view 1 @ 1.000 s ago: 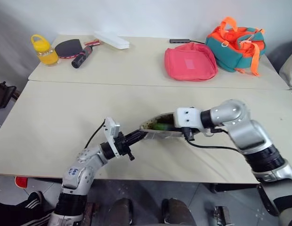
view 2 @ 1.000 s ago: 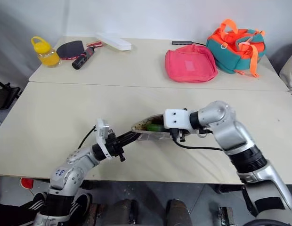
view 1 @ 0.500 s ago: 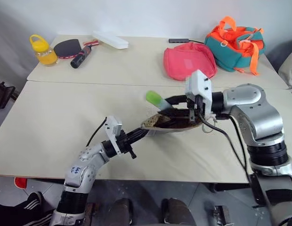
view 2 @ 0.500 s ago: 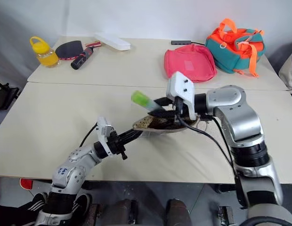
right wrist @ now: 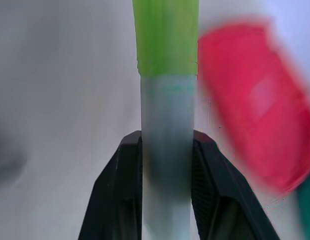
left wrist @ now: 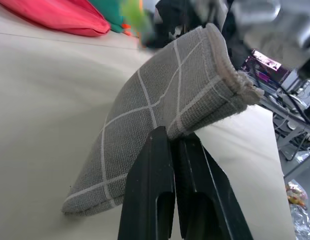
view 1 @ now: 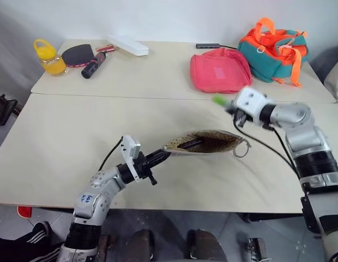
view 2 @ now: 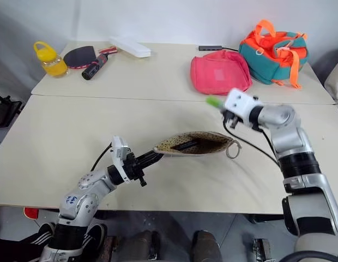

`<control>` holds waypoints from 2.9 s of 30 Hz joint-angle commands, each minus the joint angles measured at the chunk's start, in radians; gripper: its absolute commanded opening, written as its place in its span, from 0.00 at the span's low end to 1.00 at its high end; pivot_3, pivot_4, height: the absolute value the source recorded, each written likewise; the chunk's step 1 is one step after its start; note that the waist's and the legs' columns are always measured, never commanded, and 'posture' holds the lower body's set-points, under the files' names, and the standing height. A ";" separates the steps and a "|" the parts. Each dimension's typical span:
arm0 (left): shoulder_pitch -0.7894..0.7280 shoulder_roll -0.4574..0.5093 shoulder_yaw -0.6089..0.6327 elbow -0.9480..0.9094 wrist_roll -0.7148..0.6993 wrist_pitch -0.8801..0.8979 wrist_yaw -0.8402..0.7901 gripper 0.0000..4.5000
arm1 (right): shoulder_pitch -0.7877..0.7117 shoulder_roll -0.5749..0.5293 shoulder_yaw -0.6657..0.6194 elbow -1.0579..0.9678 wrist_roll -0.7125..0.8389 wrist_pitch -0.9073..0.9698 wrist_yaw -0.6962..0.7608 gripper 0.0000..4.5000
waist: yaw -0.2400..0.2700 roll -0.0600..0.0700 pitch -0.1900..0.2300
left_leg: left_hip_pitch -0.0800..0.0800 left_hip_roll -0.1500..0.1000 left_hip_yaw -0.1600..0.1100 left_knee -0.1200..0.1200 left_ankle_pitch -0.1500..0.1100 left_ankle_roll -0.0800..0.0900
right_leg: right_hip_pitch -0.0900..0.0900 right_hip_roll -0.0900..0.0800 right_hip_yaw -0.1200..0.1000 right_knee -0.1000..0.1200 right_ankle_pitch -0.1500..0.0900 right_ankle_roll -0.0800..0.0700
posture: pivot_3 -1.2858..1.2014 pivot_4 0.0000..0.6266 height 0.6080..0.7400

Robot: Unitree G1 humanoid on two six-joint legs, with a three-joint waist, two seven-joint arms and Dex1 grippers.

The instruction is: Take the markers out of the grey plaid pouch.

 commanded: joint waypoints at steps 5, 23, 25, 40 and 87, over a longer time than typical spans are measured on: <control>0.010 0.004 -0.002 -0.040 -0.003 -0.005 -0.003 0.00 | -0.014 -0.017 -0.045 -0.031 0.032 0.015 0.042 0.35 | 0.005 0.001 0.001 | 0.001 0.000 0.000 0.002 0.000 0.000 | 0.001 0.000 0.001 0.001 0.000 0.000 | 0.52 0.24 1.00; -0.006 -0.023 0.005 -0.032 -0.032 0.027 0.024 0.00 | 0.009 0.040 -0.179 -0.677 0.647 0.556 0.306 0.36 | 0.028 0.003 0.002 | 0.000 0.000 -0.006 0.001 -0.001 0.001 | 0.002 -0.001 -0.002 0.001 0.001 0.000 | 0.52 0.24 1.00; -0.006 -0.026 0.012 -0.035 -0.043 0.044 0.030 0.00 | 0.036 -0.016 -0.150 -0.751 0.671 0.625 0.344 0.21 | 0.032 0.003 0.002 | -0.001 -0.001 -0.005 0.002 -0.001 0.002 | 0.002 -0.002 -0.002 -0.001 0.002 0.001 | 0.52 0.24 1.00; -0.041 -0.027 0.064 -0.099 -0.257 0.308 0.060 0.00 | 0.085 -0.154 0.055 -0.642 0.309 0.298 0.412 0.01 | 0.026 0.003 0.002 | -0.001 -0.001 -0.002 0.002 -0.001 0.002 | 0.001 -0.001 0.000 -0.003 0.002 0.001 | 0.52 0.24 1.00; -0.009 0.020 -0.046 0.005 -0.078 0.166 0.065 0.00 | 0.126 0.008 0.205 -0.552 0.143 0.202 0.429 0.51 | 0.004 0.002 0.001 | 0.003 0.000 0.000 0.003 0.000 0.000 | 0.002 0.000 0.002 -0.003 0.003 0.000 | 0.52 0.24 1.00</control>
